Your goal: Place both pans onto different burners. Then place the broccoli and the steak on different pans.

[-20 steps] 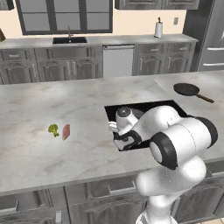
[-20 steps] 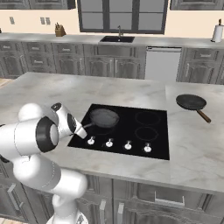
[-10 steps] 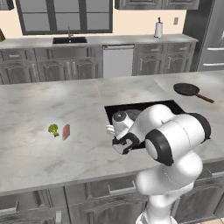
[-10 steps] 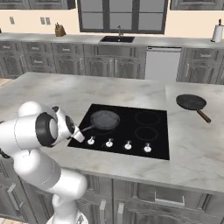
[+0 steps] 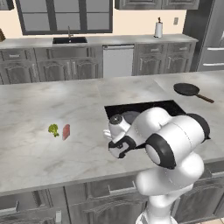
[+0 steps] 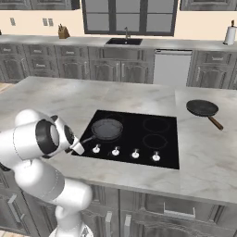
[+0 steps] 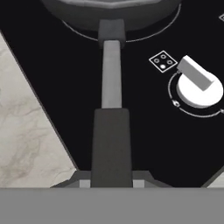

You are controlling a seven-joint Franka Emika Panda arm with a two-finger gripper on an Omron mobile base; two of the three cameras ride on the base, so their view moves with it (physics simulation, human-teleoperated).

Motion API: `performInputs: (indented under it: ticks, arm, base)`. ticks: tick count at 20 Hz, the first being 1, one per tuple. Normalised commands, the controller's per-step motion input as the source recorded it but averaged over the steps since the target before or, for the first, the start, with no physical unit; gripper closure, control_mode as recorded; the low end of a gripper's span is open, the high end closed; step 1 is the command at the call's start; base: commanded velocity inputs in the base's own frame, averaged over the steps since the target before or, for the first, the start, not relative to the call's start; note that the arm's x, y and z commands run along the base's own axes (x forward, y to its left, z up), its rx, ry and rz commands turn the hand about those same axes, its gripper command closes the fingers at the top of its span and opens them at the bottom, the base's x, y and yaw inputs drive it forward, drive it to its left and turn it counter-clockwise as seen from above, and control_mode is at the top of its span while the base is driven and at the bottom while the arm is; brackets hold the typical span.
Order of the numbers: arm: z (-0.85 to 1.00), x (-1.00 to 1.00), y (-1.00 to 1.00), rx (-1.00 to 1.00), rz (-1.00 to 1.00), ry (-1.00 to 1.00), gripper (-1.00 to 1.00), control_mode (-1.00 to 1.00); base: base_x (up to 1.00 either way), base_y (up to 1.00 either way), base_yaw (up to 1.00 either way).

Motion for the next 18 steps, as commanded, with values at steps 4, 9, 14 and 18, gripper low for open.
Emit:
performInputs:
  ticks: [4,9,14,18]
  arm:
    - [-0.17,0.00,0.00,0.00,0.00,0.10,1.00,-1.00]
    - [-0.10,0.00,0.00,0.00,0.00,0.02,-1.00,-1.00]
    - [0.18,-0.01,0.00,0.00,0.00,0.00,-1.00,-1.00]
    - [0.91,-0.01,0.00,0.00,0.00,0.00,-1.00,-1.00]
  base:
    - [0.00,0.00,0.00]
    - [0.00,0.00,0.00]
    - [0.00,0.00,0.00]
    - [0.00,0.00,0.00]
